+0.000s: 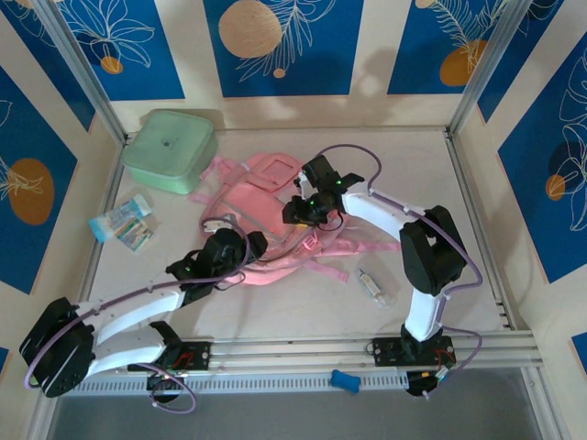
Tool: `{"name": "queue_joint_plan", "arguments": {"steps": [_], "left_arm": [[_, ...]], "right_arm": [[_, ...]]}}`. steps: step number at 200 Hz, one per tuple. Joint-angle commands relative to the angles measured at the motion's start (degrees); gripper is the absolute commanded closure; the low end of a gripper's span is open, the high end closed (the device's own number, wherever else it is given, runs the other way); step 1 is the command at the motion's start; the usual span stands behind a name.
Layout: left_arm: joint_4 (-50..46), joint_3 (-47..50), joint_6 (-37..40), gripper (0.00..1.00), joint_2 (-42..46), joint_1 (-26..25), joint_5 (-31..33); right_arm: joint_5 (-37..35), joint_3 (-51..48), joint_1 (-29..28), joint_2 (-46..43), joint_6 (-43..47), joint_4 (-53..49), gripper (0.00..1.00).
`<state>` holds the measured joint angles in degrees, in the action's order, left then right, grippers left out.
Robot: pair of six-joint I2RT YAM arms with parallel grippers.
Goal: Pack the student bag
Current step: Zip the student bag at the center of the table, then unzip the student bag at the center of the table.
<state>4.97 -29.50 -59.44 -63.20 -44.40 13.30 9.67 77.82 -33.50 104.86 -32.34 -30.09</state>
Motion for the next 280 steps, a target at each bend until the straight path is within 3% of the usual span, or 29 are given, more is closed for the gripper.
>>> {"name": "queue_joint_plan", "arguments": {"steps": [1,21,44,101,126,174,208,238,280], "left_arm": [[7.15,0.31,2.58,0.43,-2.34,2.76,-2.31],[9.81,-0.91,3.60,0.43,-5.02,5.62,-5.43],[13.89,-2.80,5.55,0.44,-8.78,8.83,-8.91],[19.62,-14.02,13.46,0.45,-18.88,15.08,-21.17],[16.51,-16.32,15.28,0.37,-19.09,16.55,-22.72],[1.19,-13.67,17.88,0.17,-8.64,14.26,-15.36],[-14.51,-15.49,18.58,0.08,-4.26,3.65,0.30],[-16.92,-16.79,14.25,0.03,-7.98,-4.18,7.94],[-23.23,-24.93,5.90,0.01,-18.56,-9.62,17.30]], "right_arm": [[2.51,1.04,0.25,0.77,0.41,1.38,0.78],[4.72,-0.79,1.25,-0.23,-1.52,3.53,0.92],[5.74,-2.03,2.10,-2.11,-2.07,4.68,1.00],[7.69,-7.93,2.73,-9.90,-8.59,10.05,1.00],[8.01,-9.20,2.91,-10.21,-13.13,14.75,1.00],[4.57,-10.53,2.78,-11.61,-21.17,19.15,1.00],[1.43,-11.55,1.18,-12.66,-23.63,19.54,1.00],[-0.07,-12.88,0.53,-13.77,-26.06,19.89,1.00],[-0.14,-13.23,0.00,-14.59,-26.39,20.18,1.00]]}}
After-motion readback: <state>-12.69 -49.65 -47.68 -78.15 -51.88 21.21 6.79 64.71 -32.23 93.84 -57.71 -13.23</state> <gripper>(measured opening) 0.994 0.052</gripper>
